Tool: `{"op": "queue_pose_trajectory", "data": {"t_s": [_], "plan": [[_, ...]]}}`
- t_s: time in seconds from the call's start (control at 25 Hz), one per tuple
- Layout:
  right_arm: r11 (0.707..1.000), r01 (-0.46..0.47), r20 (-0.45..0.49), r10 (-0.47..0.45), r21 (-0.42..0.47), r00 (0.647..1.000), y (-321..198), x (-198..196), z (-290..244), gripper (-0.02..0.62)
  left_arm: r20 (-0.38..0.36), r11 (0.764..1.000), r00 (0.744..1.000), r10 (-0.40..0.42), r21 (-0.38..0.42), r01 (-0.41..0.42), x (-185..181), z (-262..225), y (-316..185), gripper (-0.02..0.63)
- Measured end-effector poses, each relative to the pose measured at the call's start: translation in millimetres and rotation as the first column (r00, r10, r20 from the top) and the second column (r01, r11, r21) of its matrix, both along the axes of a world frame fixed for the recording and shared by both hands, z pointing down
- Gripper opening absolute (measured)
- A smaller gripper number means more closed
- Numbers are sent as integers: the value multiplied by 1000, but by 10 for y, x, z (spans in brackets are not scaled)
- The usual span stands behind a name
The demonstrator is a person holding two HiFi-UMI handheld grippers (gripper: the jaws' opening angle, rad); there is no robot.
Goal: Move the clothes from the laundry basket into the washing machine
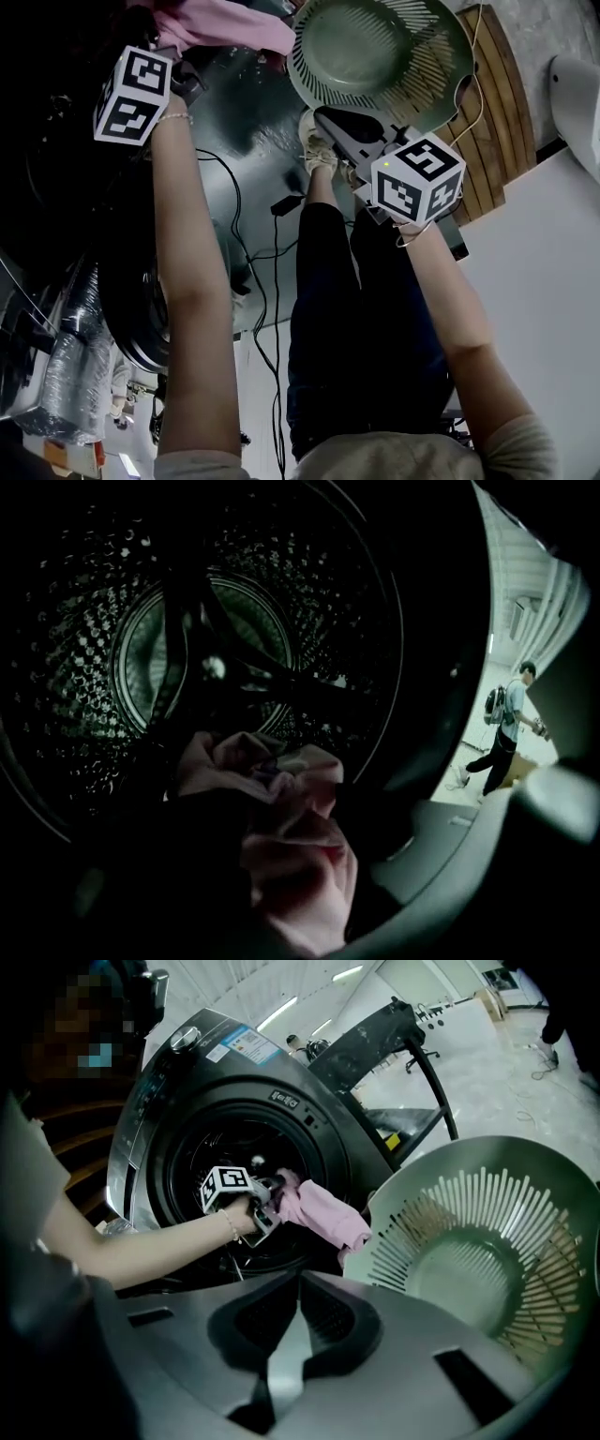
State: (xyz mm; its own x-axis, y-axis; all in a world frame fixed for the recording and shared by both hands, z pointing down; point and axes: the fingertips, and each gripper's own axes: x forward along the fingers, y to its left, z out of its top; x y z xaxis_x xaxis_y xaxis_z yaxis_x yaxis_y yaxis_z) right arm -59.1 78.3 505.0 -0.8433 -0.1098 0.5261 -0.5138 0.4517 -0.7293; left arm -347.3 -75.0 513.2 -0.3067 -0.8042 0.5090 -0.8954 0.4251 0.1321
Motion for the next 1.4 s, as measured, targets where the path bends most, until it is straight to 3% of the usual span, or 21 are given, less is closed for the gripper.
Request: {"op": "queue_pose_trajectory", "data": {"t_s": [0.16,0.32,0.52,0.6,0.68,0.8,0.88,0.96,1.08,1.16,1.28,1.4], "plan": [[1000,-11,-1,11,-4,1000,-1,8,-18,18,-72,1000,997,17,-2,-17,356,-35,311,304],[1000,-12,1,12,-2,1000,-6,2,-13,18,-175,996,984,-38,-87,23,744,275,668,324],[1000,-21,0,21,-5,1000,30,17,31,18,-371,985,922,-108,-163,50,1157,854,865,331],[1000,-18,-4,18,-6,1000,42,35,60,18,-432,988,895,-110,-149,49,1231,1037,743,344],[1000,-20,-12,20,-7,1000,39,68,84,18,-443,993,893,-82,-110,36,1195,1153,544,349],[1000,-17,-15,17,-7,1000,31,106,105,18,-368,988,926,-91,-152,36,1005,1243,399,346],[1000,-14,-16,14,-4,1000,10,115,121,18,-323,981,939,-121,-185,63,923,1245,407,308],[1000,-13,-13,13,-7,1000,-3,115,120,18,-288,980,951,-114,-189,60,883,1169,456,78],[1000,-5,-8,5,-9,1000,-8,97,90,18,-195,989,981,-23,-151,-7,820,842,459,66],[1000,0,1,0,-9,1000,-19,74,68,18,-67,993,998,13,-113,-21,662,532,404,65],[1000,11,9,-11,-11,1000,-5,33,59,18,93,998,996,-1,-70,7,303,186,245,66],[1000,22,8,-22,-15,1000,13,-3,68,18,153,995,988,33,-101,-17,72,124,20,67]]}}
